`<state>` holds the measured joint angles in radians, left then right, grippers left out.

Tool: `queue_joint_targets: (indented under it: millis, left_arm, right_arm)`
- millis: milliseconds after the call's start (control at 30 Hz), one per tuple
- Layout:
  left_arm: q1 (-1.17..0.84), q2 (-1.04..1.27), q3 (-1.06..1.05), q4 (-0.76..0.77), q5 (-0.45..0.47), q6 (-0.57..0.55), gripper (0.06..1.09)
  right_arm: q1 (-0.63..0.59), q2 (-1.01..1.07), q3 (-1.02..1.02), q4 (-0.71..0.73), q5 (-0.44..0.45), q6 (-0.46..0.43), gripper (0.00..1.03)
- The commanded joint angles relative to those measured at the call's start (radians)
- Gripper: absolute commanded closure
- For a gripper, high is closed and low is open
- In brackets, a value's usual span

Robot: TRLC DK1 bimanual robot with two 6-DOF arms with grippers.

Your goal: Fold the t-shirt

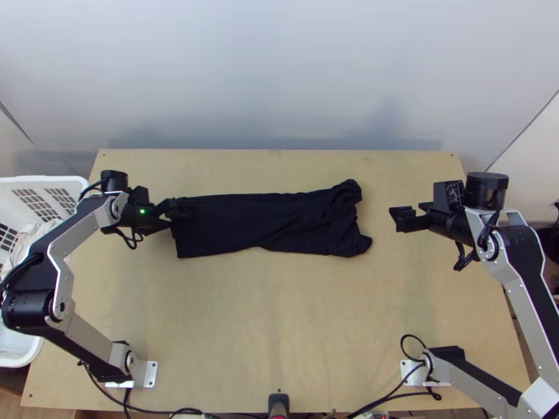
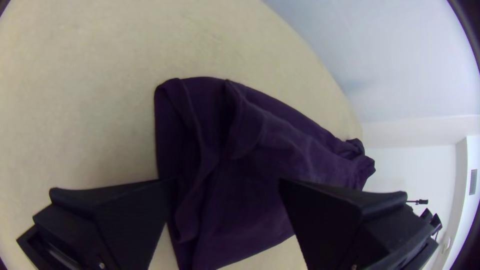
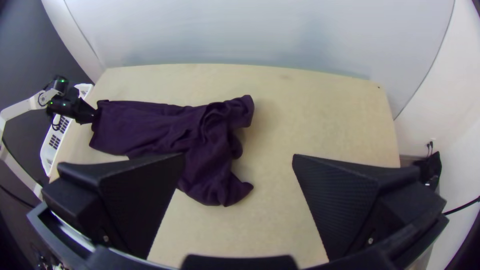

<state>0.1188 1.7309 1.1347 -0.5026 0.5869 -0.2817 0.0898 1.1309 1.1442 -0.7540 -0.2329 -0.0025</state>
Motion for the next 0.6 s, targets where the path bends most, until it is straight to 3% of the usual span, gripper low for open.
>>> queue_joint_targets:
  millis: [0, 400, 500, 567]
  left_arm:
    - [-0.033, 0.047, 0.027, 0.012, -0.001, -0.001, 0.11]
    - [-0.042, 0.107, 0.031, -0.013, -0.033, 0.085, 0.13]
    - [-0.044, 0.110, 0.028, -0.020, -0.035, 0.113, 0.23]
    - [-0.059, 0.114, 0.028, -0.030, -0.035, 0.128, 0.39]
  right_arm:
    - [0.008, -0.003, 0.005, -0.021, 0.001, 0.007, 0.04]
    - [0.010, -0.003, 0.017, -0.042, 0.001, 0.004, 0.04]
    - [0.011, 0.006, 0.019, -0.044, 0.001, 0.007, 0.04]
    - [0.018, 0.009, 0.020, -0.045, 0.001, 0.010, 0.04]
